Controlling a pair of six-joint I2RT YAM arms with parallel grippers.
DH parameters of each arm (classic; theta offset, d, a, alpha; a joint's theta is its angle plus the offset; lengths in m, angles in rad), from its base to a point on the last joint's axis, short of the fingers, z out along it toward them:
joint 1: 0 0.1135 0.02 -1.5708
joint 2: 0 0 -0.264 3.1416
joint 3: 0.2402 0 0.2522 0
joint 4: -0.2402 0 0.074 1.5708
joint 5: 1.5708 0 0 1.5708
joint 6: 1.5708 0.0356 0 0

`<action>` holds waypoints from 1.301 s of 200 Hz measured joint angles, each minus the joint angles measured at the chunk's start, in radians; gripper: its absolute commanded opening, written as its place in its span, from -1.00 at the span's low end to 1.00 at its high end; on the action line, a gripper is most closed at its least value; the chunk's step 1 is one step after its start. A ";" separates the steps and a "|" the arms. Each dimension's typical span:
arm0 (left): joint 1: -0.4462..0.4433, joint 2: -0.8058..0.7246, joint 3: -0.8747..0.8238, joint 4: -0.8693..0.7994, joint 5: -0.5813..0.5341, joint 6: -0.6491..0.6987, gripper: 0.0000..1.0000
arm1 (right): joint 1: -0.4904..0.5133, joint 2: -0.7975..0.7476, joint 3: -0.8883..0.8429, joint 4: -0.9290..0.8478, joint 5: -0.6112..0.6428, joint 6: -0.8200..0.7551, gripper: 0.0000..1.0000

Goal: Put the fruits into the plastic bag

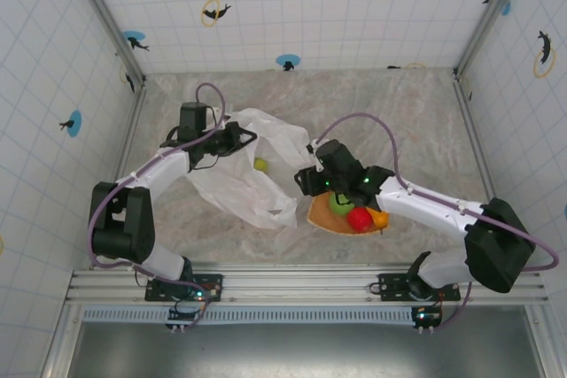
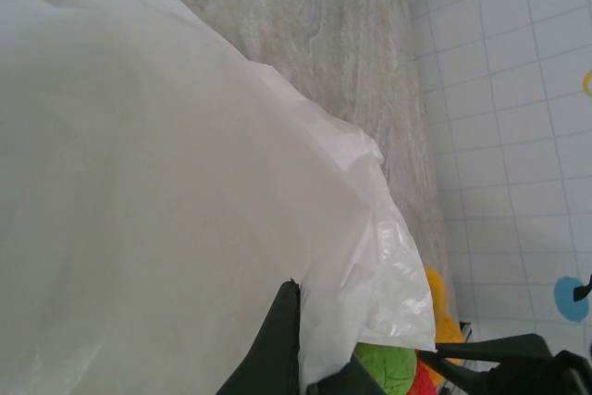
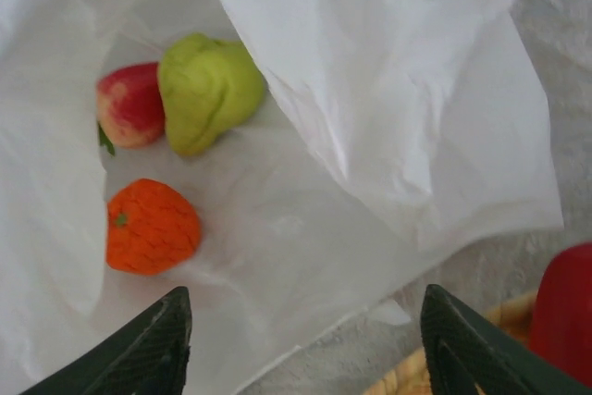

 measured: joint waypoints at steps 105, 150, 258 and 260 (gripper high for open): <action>0.000 0.000 0.000 -0.003 -0.003 0.000 -1.00 | 0.049 0.048 0.097 -0.330 0.156 -0.006 0.38; 0.000 0.000 0.000 -0.003 -0.003 0.000 -1.00 | 0.070 0.062 0.174 -0.569 0.229 -0.061 0.53; 0.000 0.000 0.000 -0.003 -0.003 0.000 -1.00 | 0.084 0.163 0.200 -0.720 0.283 -0.084 0.57; 0.000 0.000 0.000 -0.003 -0.003 0.000 -1.00 | 0.084 0.165 0.201 -0.720 0.283 -0.084 0.57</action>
